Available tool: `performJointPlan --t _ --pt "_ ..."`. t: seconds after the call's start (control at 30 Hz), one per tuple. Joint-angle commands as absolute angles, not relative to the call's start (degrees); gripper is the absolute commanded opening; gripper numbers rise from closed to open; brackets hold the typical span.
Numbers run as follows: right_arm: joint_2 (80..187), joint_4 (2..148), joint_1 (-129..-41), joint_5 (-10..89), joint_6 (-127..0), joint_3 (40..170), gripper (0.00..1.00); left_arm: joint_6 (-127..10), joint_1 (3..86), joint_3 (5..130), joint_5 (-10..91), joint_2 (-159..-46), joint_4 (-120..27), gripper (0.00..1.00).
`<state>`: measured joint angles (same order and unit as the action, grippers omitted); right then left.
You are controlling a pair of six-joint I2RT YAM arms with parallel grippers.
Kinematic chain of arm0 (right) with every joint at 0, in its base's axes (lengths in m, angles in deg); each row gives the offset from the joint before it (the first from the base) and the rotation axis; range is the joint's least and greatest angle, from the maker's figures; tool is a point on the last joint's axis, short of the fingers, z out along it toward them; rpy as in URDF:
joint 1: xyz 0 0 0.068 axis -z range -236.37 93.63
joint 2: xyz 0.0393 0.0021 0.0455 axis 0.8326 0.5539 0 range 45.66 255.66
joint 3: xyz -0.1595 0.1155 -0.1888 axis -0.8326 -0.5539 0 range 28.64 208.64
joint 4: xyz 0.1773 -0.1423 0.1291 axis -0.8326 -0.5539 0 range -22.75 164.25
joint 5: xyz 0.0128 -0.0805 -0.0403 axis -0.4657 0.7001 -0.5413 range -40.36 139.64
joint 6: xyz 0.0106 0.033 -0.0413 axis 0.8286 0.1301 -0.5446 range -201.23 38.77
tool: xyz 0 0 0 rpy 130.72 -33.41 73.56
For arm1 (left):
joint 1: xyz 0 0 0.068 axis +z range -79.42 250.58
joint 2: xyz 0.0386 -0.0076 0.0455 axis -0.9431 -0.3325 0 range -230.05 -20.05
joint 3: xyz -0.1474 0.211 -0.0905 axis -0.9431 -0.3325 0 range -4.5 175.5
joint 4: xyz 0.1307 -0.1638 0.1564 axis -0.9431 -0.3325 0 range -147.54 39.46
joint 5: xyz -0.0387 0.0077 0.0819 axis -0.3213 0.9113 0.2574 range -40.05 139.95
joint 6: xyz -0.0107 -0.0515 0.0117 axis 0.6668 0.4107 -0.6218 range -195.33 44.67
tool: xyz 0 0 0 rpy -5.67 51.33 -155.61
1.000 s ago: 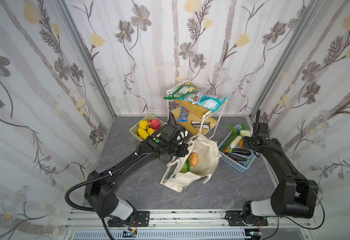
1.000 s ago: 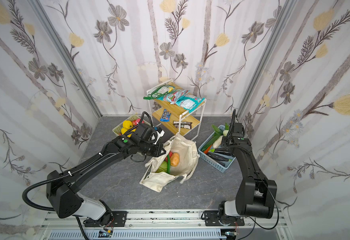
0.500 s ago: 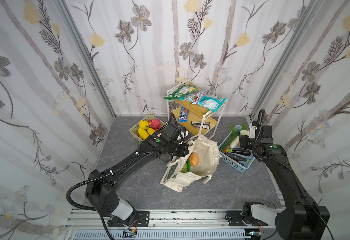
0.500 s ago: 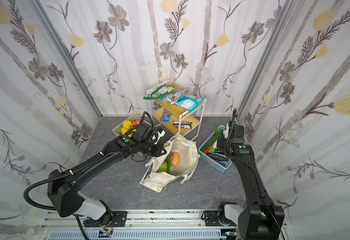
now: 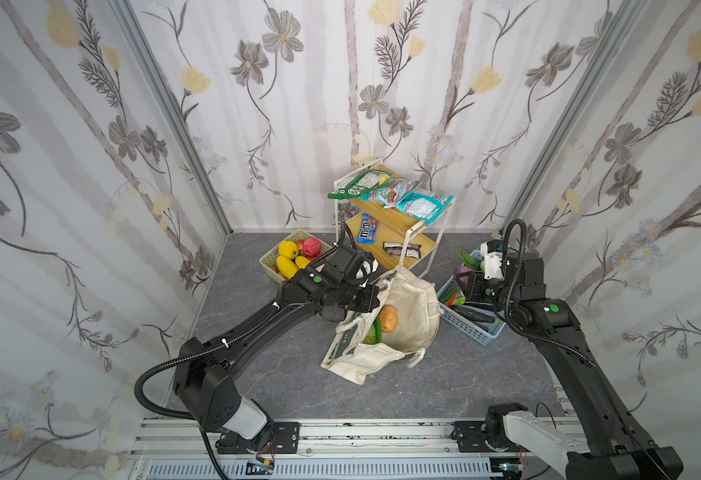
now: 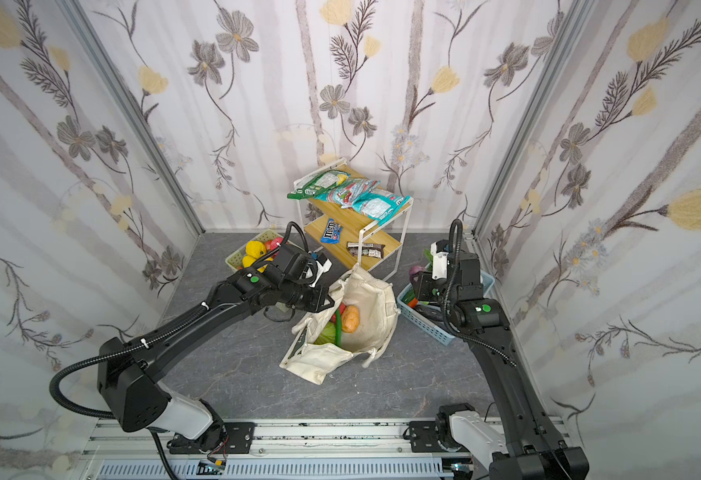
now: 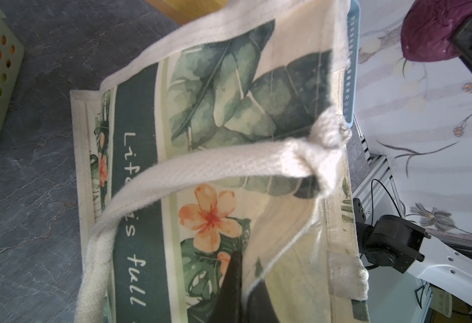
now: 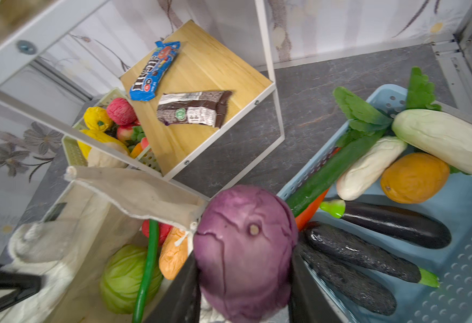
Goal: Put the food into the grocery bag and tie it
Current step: 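Lift the purple cabbage with the right gripper and carry it toward the bag, then lower the purple cabbage into the bag held open by the left gripper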
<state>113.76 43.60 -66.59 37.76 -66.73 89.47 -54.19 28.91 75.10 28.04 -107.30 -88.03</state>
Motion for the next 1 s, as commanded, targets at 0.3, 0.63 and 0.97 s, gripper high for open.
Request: performJointPlan --t 0.3,0.63,0.97 --pt "111.6 46.1 -78.5 35.6 -61.6 89.4 0.42 -54.2 28.9 76.1 27.6 -108.1 -88.7 0.00" --pt "117.7 53.2 -88.6 36.3 -57.8 86.4 0.42 -53.9 28.9 76.2 27.8 -107.9 -88.7 0.00" --pt "125.8 61.6 -93.2 35.7 -53.8 84.3 0.42 -53.9 28.8 76.3 28.0 -107.2 -88.7 0.00"
